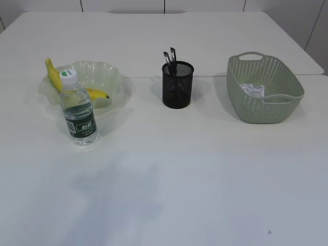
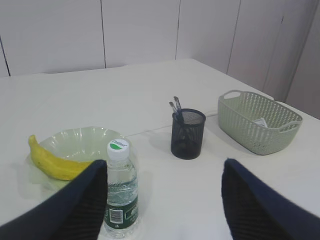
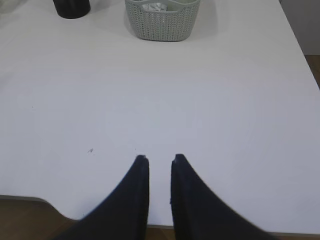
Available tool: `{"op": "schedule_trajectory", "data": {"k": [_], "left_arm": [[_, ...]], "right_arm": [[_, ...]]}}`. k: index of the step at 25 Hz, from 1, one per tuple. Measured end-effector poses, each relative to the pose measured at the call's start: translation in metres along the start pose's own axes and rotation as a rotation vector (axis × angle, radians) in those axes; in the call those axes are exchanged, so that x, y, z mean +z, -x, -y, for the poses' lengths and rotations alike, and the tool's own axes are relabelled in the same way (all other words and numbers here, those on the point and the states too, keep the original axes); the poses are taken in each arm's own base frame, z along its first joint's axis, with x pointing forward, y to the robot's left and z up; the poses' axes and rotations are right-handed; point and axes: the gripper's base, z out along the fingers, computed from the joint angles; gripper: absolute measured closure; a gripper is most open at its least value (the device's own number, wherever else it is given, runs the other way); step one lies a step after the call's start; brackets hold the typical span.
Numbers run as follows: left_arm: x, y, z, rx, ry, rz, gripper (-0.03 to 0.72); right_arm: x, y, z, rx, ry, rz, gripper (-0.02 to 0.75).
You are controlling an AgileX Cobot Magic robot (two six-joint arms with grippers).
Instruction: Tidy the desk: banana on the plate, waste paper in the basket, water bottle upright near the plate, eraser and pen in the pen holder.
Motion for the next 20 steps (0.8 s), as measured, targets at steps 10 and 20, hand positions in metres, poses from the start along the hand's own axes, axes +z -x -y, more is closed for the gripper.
{"op": "schedule_trajectory", "data": {"k": [10, 20], "left_arm": [[-0.0004, 0.0028, -0.0076, 0.0, 0.084, 0.03, 0.19], [-0.0004, 0.0028, -0.0078, 0.0, 0.086, 0.031, 0.191]], "right_arm": [[0.0, 0.0004, 0.0001, 0.0, -0.001, 0.004, 0.618], [0.0, 0.0004, 0.0001, 0.0, -0.001, 0.005, 0.618]]}}
